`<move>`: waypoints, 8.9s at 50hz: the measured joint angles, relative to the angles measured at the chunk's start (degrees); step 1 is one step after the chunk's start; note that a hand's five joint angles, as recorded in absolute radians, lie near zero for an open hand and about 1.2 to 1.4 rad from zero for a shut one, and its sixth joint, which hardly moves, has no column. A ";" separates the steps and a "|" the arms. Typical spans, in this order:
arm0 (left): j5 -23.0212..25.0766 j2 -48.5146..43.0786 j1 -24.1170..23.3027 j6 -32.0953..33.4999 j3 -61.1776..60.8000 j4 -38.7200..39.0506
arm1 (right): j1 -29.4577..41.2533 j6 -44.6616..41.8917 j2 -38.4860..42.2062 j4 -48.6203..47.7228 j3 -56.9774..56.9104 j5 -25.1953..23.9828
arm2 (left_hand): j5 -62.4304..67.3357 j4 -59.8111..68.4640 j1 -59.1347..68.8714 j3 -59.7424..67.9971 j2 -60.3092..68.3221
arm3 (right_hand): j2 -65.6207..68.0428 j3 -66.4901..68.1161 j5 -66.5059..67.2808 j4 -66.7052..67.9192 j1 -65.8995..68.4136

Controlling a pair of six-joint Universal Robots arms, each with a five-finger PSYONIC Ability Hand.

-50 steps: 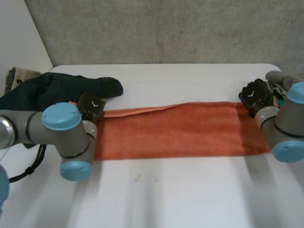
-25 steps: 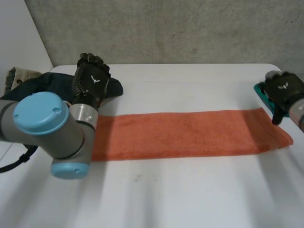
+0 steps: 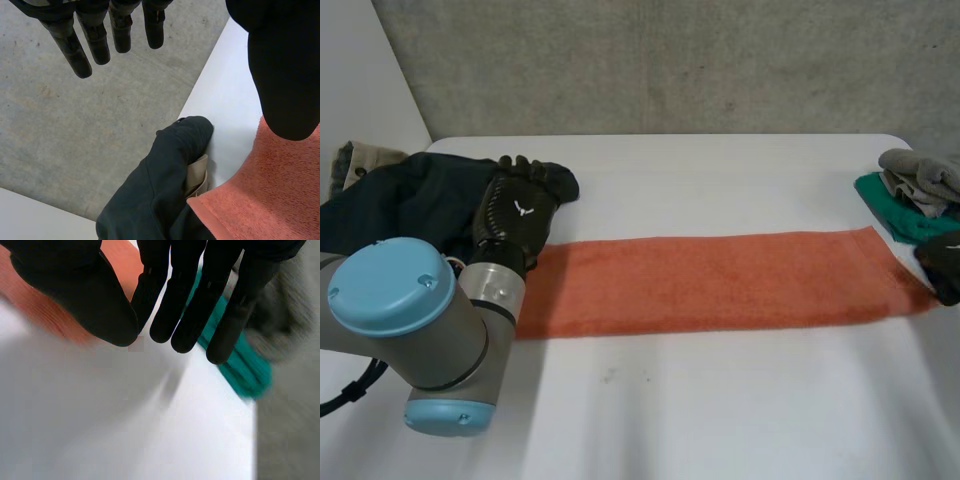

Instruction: Fold the laundry.

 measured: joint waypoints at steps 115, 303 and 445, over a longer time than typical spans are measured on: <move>-0.47 1.67 -11.07 -4.91 5.42 -0.71 | 23.01 4.48 -10.85 1.20 12.70 -1.32 | 0.00 0.00 0.00 0.00 0.00 | -42.91 -43.49 -41.32 -43.97 -39.12; 18.25 4.48 -8.62 -27.58 15.33 -26.98 | 47.80 14.02 6.43 -24.24 1.49 1.64 | -0.11 0.00 0.00 0.00 0.00 | -42.95 -43.63 -42.91 -44.06 -39.70; 27.13 -26.11 30.17 -2.95 41.18 -23.42 | 24.47 12.97 -17.80 -13.15 16.08 -12.55 | 6.15 7.09 8.13 7.01 7.32 | -55.38 -56.09 -53.97 -56.54 -51.56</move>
